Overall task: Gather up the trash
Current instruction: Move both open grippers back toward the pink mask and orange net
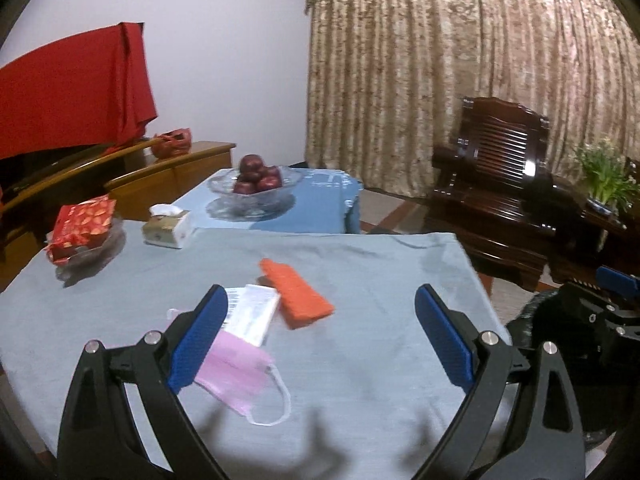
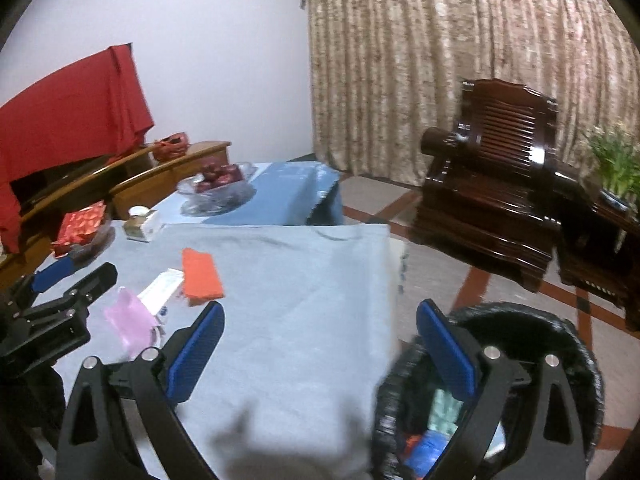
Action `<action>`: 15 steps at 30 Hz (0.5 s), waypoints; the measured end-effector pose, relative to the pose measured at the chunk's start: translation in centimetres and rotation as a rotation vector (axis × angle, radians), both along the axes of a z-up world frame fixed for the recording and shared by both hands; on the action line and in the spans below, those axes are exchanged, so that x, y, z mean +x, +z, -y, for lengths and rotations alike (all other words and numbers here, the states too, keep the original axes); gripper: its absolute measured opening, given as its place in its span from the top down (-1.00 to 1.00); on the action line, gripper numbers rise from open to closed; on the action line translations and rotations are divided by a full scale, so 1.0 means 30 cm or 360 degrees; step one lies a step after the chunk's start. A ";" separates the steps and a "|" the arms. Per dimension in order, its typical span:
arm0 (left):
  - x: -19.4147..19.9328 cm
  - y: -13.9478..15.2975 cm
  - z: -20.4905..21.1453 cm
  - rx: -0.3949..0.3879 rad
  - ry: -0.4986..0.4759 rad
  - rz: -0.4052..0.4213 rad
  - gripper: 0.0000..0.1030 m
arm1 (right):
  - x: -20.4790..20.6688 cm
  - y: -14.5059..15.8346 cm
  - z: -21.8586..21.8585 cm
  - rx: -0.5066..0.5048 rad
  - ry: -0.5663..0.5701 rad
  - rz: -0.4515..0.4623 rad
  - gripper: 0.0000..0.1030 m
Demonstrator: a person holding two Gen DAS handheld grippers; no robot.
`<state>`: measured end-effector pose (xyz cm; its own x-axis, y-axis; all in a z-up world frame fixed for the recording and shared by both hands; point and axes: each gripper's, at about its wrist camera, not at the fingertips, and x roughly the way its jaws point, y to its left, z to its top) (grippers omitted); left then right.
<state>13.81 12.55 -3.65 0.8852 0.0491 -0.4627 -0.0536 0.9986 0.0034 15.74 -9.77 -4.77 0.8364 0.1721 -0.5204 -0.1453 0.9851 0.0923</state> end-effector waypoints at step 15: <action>0.086 -0.140 -0.259 0.0007 0.0206 -0.0083 -0.79 | 0.221 -0.147 -0.300 -0.0028 0.0201 -0.0034 -0.84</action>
